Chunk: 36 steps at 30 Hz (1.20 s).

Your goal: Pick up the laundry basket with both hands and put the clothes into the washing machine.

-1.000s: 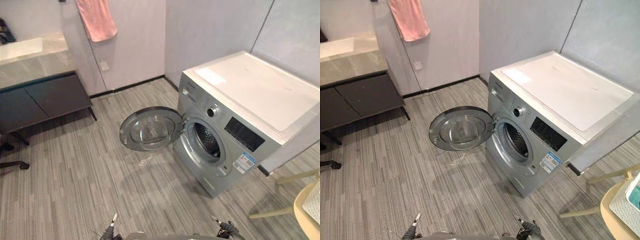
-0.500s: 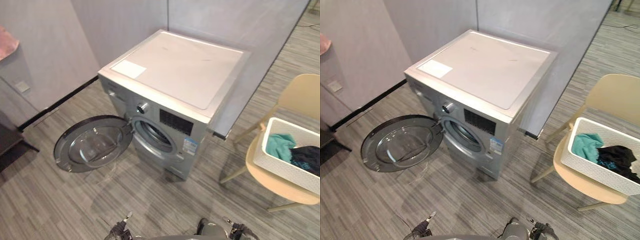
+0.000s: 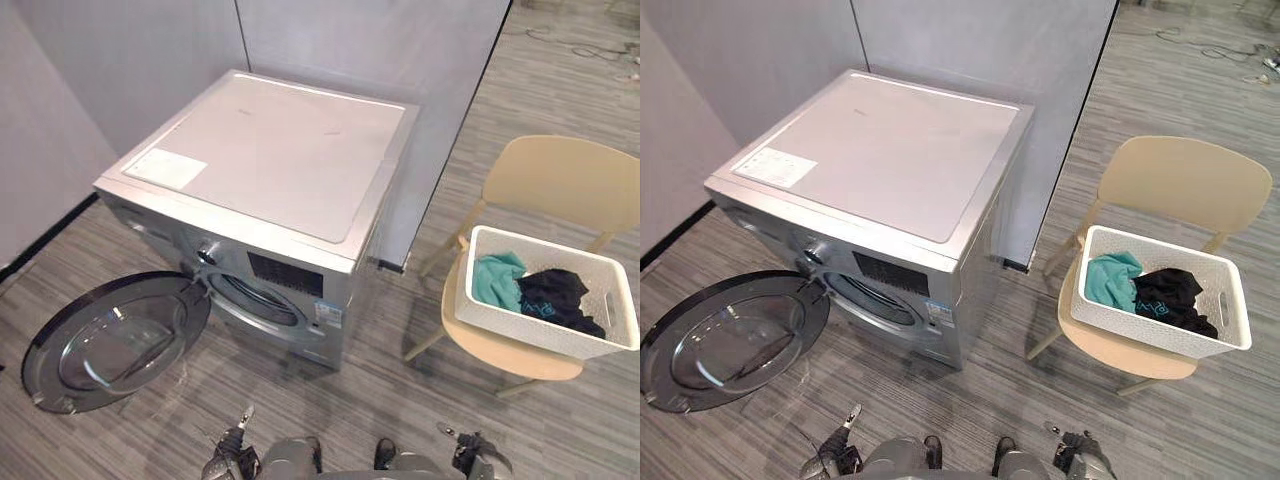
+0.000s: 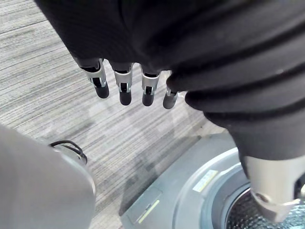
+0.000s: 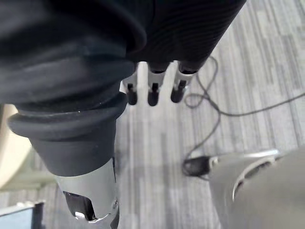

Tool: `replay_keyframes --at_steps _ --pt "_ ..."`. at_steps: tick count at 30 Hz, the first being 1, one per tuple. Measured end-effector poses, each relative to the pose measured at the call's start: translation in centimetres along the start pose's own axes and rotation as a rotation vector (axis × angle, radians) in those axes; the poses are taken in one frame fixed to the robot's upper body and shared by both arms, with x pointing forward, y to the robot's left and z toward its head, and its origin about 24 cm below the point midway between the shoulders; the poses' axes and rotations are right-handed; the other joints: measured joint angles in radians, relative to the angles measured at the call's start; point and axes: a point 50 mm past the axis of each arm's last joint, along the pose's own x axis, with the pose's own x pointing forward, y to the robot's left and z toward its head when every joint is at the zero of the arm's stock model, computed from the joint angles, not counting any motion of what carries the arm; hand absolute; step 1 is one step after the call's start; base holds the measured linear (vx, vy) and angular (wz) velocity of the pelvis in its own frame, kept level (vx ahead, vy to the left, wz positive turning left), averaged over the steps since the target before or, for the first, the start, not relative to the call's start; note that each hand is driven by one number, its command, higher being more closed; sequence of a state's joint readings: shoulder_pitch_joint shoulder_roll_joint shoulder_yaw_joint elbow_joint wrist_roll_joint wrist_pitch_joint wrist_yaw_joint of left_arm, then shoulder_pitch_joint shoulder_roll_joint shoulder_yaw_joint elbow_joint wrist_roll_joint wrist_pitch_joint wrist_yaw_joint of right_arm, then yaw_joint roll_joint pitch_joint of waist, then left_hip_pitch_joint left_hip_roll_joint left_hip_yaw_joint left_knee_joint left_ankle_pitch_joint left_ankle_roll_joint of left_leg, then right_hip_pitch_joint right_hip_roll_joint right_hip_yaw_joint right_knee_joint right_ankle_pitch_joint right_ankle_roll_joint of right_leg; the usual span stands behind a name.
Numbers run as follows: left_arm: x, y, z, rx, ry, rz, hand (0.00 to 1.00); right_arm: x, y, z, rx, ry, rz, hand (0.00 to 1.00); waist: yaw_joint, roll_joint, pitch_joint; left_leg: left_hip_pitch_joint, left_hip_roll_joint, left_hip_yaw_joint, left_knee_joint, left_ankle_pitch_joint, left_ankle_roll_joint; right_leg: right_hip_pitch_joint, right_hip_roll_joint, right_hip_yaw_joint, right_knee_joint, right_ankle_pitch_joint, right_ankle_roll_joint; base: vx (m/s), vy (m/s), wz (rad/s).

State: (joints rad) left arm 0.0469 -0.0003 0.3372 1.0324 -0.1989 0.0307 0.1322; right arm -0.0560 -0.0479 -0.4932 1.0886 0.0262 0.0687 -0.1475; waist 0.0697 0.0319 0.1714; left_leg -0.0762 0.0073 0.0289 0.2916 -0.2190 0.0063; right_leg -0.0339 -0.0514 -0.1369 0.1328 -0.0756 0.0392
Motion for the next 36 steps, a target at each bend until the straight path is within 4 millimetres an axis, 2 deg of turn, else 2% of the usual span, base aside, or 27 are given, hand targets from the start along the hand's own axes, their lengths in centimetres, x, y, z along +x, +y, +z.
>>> replay_keyframes --at_steps 3,6,7,8,9,10,11,12,14,15,16,17,18,20,21,22,23,25,26,27,28,29,30,32,34,35,36 --pt "-0.1 0.2 -0.5 -0.034 0.021 0.019 0.00 -0.4 1.2 0.5 -0.024 -0.056 0.031 0.00 0.000 0.002 0.002 0.077 0.005 0.085 -0.001 -0.019 -0.007 0.008 -0.018 0.031 0.078 -0.010 0.011 0.18 0.132 -0.67" --pt "0.1 0.0 0.1 -0.002 0.005 0.011 0.00 -0.8 2.5 1.2 -0.053 -0.110 0.085 0.00 -0.001 -0.014 -0.005 0.135 -0.010 0.149 -0.043 -0.029 0.009 -0.162 -0.064 0.028 0.444 -0.068 0.061 0.09 0.079 -0.53" --pt "0.1 0.0 0.3 0.002 0.001 0.012 0.00 -1.0 2.6 0.6 -0.050 -0.103 0.091 0.00 -0.003 -0.027 -0.009 0.158 -0.018 0.173 -0.054 -0.029 0.009 -0.234 -0.096 0.021 0.611 -0.072 0.077 0.13 0.035 -0.24" --pt "0.1 -0.1 0.3 0.014 0.003 0.012 0.00 -1.0 2.2 0.4 -0.043 -0.106 0.081 0.00 -0.005 -0.024 -0.009 0.198 -0.015 0.187 -0.078 -0.029 0.009 -0.257 -0.135 -0.027 0.694 -0.072 0.075 0.14 -0.001 -0.10" --pt "0.1 -0.2 0.2 0.023 0.009 0.010 0.00 -1.0 1.9 0.4 -0.048 -0.105 0.074 0.00 -0.005 -0.023 -0.010 0.220 -0.013 0.191 -0.092 -0.029 0.009 -0.256 -0.159 -0.057 0.715 -0.075 0.069 0.20 -0.016 0.00" --pt "0.1 -0.3 0.3 0.033 0.007 0.008 0.00 -0.9 1.3 -0.1 -0.046 -0.089 0.060 0.00 -0.011 -0.017 -0.011 0.241 -0.008 0.192 -0.106 -0.029 0.008 -0.254 -0.200 -0.106 0.725 -0.084 0.055 0.21 -0.043 0.05" --pt "0.1 -0.3 0.5 0.036 0.002 0.009 0.00 -0.9 1.0 -0.6 -0.039 -0.070 0.050 0.00 -0.012 -0.025 -0.017 0.253 0.000 0.191 -0.107 -0.030 0.007 -0.250 -0.257 -0.153 0.709 -0.092 0.039 0.25 -0.096 0.13" --pt "0.1 -0.4 0.7 0.037 -0.006 0.006 0.00 -0.9 0.5 -1.1 -0.014 -0.047 0.033 0.00 -0.017 -0.024 -0.020 0.256 0.023 0.184 -0.095 -0.043 -0.015 -0.250 -0.294 -0.178 0.669 -0.095 0.033 0.22 -0.123 0.14" --pt "0.1 -0.4 0.8 0.048 -0.008 0.002 0.00 -0.8 0.0 -1.9 0.030 -0.002 0.009 0.00 -0.027 -0.027 -0.022 0.264 0.055 0.163 -0.082 -0.046 -0.020 -0.245 -0.315 -0.176 0.534 -0.073 0.018 0.24 -0.275 -0.05" --pt "0.1 -0.5 0.8 0.061 -0.011 -0.003 0.00 -0.8 -0.2 -2.6 0.072 0.029 -0.003 0.00 -0.029 -0.031 -0.024 0.271 0.073 0.161 -0.069 -0.053 -0.035 -0.237 -0.299 -0.140 0.393 -0.010 0.014 0.27 -0.406 -0.26" --pt "0.2 -0.5 0.9 0.073 -0.015 -0.009 0.00 -0.8 -0.4 -2.9 0.083 0.040 -0.009 0.00 -0.031 -0.038 -0.028 0.281 0.085 0.157 -0.060 -0.067 -0.059 -0.225 -0.278 -0.097 0.285 0.091 0.013 0.29 -0.492 -0.26" --pt "0.2 -0.1 1.3 0.083 -0.026 -0.002 0.00 -0.9 -0.5 -3.3 0.088 0.056 -0.012 0.00 -0.034 -0.068 -0.041 0.285 0.085 0.151 -0.054 -0.085 -0.088 -0.209 -0.275 -0.055 0.220 0.216 0.002 0.24 -0.444 -0.20" --pt "0.2 -0.7 0.9 0.082 -0.017 -0.022 0.00 -0.8 -1.1 -3.7 0.095 0.074 -0.027 0.00 -0.033 -0.035 -0.052 0.293 0.124 0.135 -0.048 -0.101 -0.111 -0.187 -0.237 -0.023 0.220 0.152 0.071 0.23 -0.425 -0.16" --pt "-0.1 -2.3 0.2 0.088 -0.010 -0.079 0.00 -0.6 -2.5 -3.0 0.098 0.057 -0.063 0.00 -0.051 0.012 -0.054 0.299 0.173 0.119 -0.056 -0.085 -0.134 -0.187 -0.184 0.004 0.227 0.132 0.076 0.18 -0.262 -0.10" --pt "-0.2 -2.5 0.0 0.088 -0.004 -0.084 0.00 -0.5 -2.8 -3.0 0.100 0.062 -0.070 0.00 -0.056 0.015 -0.056 0.306 0.175 0.116 -0.064 -0.071 -0.147 -0.187 -0.180 0.017 0.238 0.109 0.087 0.21 -0.223 -0.02" --pt "-0.2 -2.6 -0.3 0.096 0.006 -0.086 0.00 -0.6 -3.0 -3.6 0.102 0.092 -0.077 0.00 -0.056 0.017 -0.059 0.328 0.178 0.106 -0.075 -0.050 -0.166 -0.174 -0.178 0.028 0.255 0.054 0.110 0.20 -0.238 0.00" --pt "-0.2 -2.2 -0.6 0.096 0.019 -0.074 0.00 -0.6 -3.5 -4.0 0.114 0.105 -0.090 0.00 -0.057 0.005 -0.057 0.339 0.189 0.102 -0.076 -0.040 -0.183 -0.161 -0.171 0.020 0.267 0.005 0.116 0.19 -0.257 0.04" --pt "-0.1 -1.6 -0.6 0.091 0.024 -0.054 0.00 -0.6 -3.5 -4.4 0.114 0.126 -0.089 0.00 -0.057 0.011 -0.061 0.336 0.215 0.077 -0.058 -0.014 -0.210 -0.144 -0.145 -0.003 0.282 -0.032 0.099 0.15 -0.320 0.22" --pt "0.0 -0.8 -0.7 0.066 0.030 -0.029 0.00 -0.6 -3.5 -4.7 0.114 0.142 -0.090 0.00 -0.056 0.004 -0.060 0.317 0.234 0.050 -0.010 0.007 -0.214 -0.121 -0.121 -0.017 0.269 -0.036 0.089 0.11 -0.297 0.25" --pt "0.0 -0.4 -0.7 0.055 0.032 -0.015 0.00 -0.7 -3.4 -4.9 0.114 0.152 -0.088 0.00 -0.053 -0.006 -0.061 0.300 0.242 0.040 0.025 0.021 -0.207 -0.105 -0.113 -0.026 0.255 -0.042 0.080 0.13 -0.356 0.20" --pt "0.0 0.7 -0.9 0.055 0.036 0.010 0.00 -0.7 -3.0 -5.3 0.107 0.172 -0.077 0.00 -0.052 -0.027 -0.069 0.248 0.259 0.020 0.110 0.059 -0.164 -0.075 -0.093 -0.036 0.218 -0.045 0.069 0.10 -0.321 0.28" --pt "0.0 1.9 -0.8 0.036 0.038 0.041 0.00 -0.7 -2.6 -5.4 0.108 0.182 -0.068 0.00 -0.055 -0.034 -0.068 0.165 0.281 0.011 0.234 0.113 -0.087 -0.044 -0.075 -0.059 0.171 -0.045 0.055 0.12 -0.380 0.38" --pt "0.1 2.1 -0.8 0.014 0.039 0.051 0.00 -0.7 -2.6 -5.4 0.109 0.180 -0.070 0.00 -0.055 -0.055 -0.066 0.115 0.309 0.018 0.324 0.167 -0.023 -0.004 -0.058 -0.081 0.130 -0.033 0.036 0.08 -0.242 0.37" --pt "0.1 2.6 -0.5 0.003 0.030 0.062 0.00 -0.7 -2.7 -5.2 0.122 0.171 -0.081 0.00 -0.040 -0.058 -0.058 0.073 0.368 0.098 0.397 0.201 -0.007 0.050 -0.040 -0.113 0.065 -0.014 0.005 0.07 -0.191 0.30" --pt "0.1 1.9 -0.4 0.011 0.027 0.043 0.00 -0.3 -3.3 -3.2 0.135 0.103 -0.100 0.00 -0.046 -0.046 -0.045 0.035 0.349 0.176 0.382 0.107 -0.068 0.062 -0.039 -0.134 0.037 -0.005 -0.004 0.07 -0.138 0.27" --pt "0.1 1.5 -0.7 0.012 0.034 0.032 0.00 -0.1 -3.2 -1.3 0.129 0.040 -0.102 0.00 -0.048 -0.031 -0.033 0.031 0.279 0.180 0.328 0.033 -0.114 0.064 -0.047 -0.131 0.034 -0.001 0.000 0.01 0.005 0.03" --pt "0.0 1.3 -1.0 0.018 0.042 0.027 0.00 0.0 -2.9 0.3 0.128 -0.019 -0.090 0.00 -0.051 -0.021 -0.032 0.041 0.205 0.180 0.236 0.001 -0.122 0.065 -0.054 -0.126 0.030 0.004 0.009 -0.01 0.046 -0.02"
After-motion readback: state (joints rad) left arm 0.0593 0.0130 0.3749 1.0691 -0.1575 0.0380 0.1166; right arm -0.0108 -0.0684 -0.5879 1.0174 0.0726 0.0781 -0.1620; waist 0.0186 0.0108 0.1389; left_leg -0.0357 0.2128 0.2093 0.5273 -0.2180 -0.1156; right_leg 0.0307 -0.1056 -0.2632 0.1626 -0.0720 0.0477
